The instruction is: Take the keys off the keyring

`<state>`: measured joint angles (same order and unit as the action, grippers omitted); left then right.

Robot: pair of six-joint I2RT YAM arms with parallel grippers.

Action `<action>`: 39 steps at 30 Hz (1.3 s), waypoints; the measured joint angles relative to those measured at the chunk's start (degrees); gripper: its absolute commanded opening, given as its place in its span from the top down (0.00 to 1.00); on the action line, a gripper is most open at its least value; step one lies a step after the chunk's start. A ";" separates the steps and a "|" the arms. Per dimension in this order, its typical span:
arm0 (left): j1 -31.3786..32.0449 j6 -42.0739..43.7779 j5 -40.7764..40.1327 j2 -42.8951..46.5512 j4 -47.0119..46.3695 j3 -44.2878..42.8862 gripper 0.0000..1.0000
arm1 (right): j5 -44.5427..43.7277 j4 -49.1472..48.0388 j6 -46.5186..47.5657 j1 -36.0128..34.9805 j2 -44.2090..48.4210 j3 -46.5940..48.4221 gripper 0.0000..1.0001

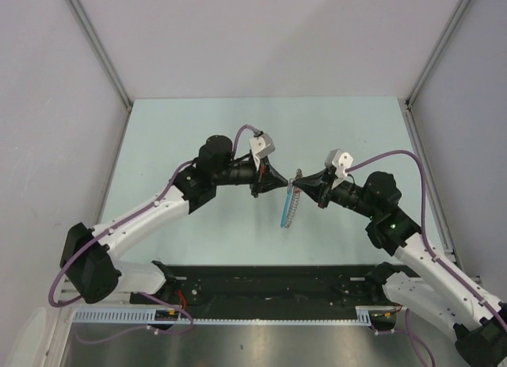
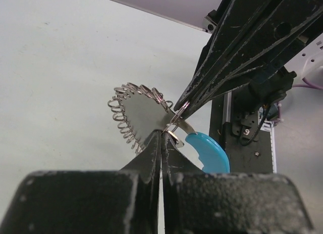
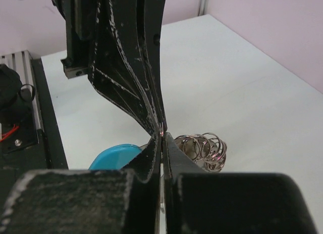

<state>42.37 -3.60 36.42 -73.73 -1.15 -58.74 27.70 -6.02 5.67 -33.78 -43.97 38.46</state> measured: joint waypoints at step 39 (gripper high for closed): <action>-4.44 6.03 19.78 2.54 -1.92 -3.82 0.58 | 9.18 -23.43 -10.21 1.40 1.92 -7.69 1.00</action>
<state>37.93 2.44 56.21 -71.20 -3.07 -62.57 36.88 -29.45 -4.54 -32.38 -42.04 30.76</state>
